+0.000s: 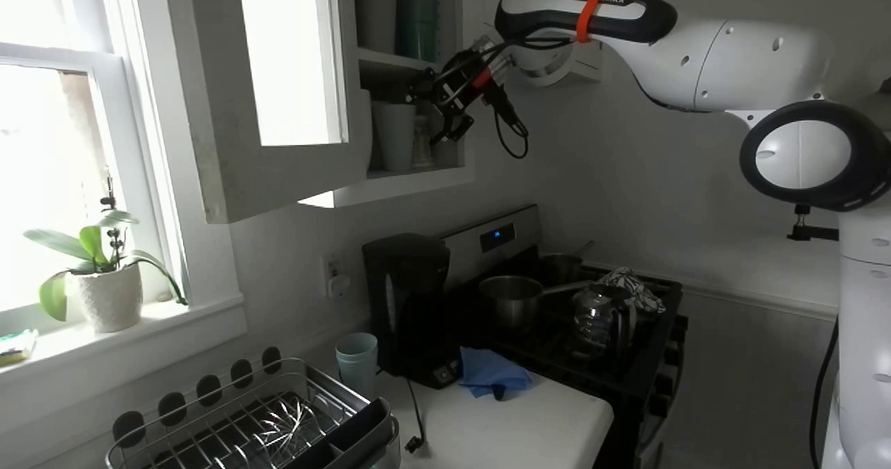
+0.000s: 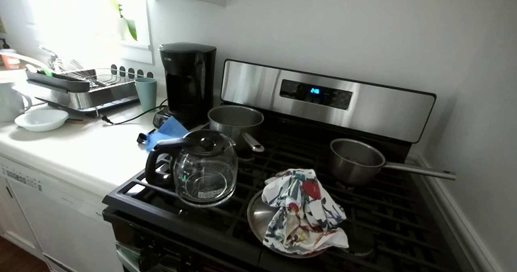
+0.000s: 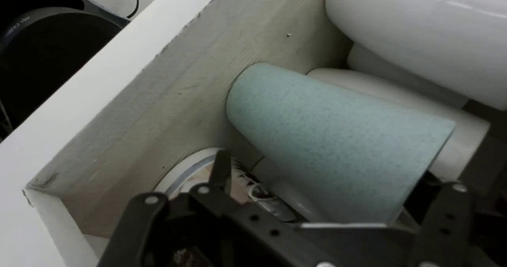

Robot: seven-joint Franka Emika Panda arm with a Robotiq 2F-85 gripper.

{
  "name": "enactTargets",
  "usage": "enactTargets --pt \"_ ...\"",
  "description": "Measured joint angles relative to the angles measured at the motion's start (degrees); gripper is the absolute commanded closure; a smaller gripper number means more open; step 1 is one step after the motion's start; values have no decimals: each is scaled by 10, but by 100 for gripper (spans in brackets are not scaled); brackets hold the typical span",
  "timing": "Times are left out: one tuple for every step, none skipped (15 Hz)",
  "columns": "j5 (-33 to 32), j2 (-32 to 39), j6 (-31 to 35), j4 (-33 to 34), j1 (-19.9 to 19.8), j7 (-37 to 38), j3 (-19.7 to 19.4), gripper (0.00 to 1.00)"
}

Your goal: Remove the light blue cup from the bottom wall cabinet shelf and place it on the countertop near the front left stove plate

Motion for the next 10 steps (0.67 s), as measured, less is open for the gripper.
enactTargets --pt "-6 3 -9 3 0 4 0 0" --pt "-12 5 -16 5 0 7 0 0" --pt "-15 7 -23 10 0 10 0 0" --pt "-18 9 -31 15 0 13 0 0" --pt "-21 9 -37 19 0 16 0 0" --pt "-25 10 -45 22 0 19 0 0" --pt "-29 10 -52 26 0 21 0 0" --pt "-33 10 -57 29 0 22 0 5" --pt "-36 11 -62 31 0 23 0 16" --pt "-39 11 -66 33 0 23 0 24"
